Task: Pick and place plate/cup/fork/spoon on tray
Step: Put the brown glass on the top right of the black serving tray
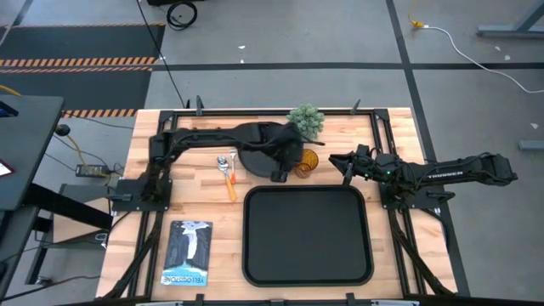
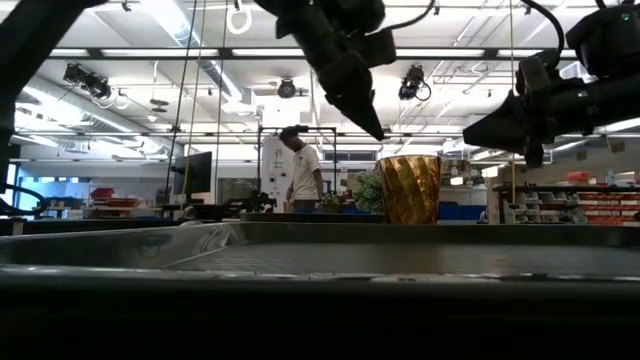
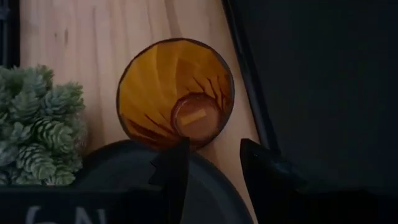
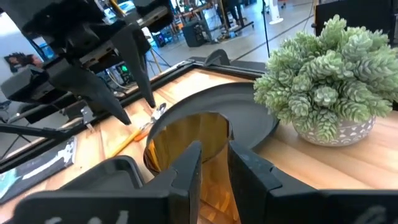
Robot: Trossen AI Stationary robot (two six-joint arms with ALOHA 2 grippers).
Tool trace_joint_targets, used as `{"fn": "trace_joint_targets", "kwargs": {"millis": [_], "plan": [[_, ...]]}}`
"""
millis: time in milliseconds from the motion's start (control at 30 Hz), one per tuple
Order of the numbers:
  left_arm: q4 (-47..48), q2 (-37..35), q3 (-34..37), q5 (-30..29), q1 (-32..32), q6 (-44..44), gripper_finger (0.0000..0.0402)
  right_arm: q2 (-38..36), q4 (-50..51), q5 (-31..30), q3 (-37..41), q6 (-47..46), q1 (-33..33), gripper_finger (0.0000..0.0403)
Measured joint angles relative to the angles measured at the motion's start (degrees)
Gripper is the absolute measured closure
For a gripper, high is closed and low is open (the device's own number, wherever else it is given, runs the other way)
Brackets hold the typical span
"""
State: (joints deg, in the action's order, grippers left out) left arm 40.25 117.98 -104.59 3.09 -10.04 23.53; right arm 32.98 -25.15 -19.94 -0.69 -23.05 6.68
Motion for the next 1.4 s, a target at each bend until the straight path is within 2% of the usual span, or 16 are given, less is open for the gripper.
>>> {"fn": "trace_joint_targets", "kwargs": {"millis": [167, 300, 933, 1033, 1400], "plan": [[5.3, 4.6, -8.1, 0.0, 0.6, 2.7, 0.0248, 0.0, -0.5, -0.6, 0.0, 0.9, 0.0, 0.0318], [7.3, 7.3, -11.1, 0.0, 1.4, 5.5, 0.0248, 0.0, -0.5, -1.2, 0.0, 0.7, 0.0, 0.0318], [7.6, 9.9, -11.3, 0.0, 1.8, 8.2, 0.0249, 0.0, -0.5, -1.3, 0.0, -1.4, -0.2, 0.0318], [8.3, 10.7, -11.3, -1.6, 1.9, 8.4, 0.0250, 0.0, -0.6, -1.3, 0.0, -1.4, -0.2, 0.0318], [9.2, 11.4, -11.3, -3.7, 1.9, 8.8, 0.0287, 0.0, -1.0, -1.4, 0.0, -1.4, -0.2, 0.0318]]}}
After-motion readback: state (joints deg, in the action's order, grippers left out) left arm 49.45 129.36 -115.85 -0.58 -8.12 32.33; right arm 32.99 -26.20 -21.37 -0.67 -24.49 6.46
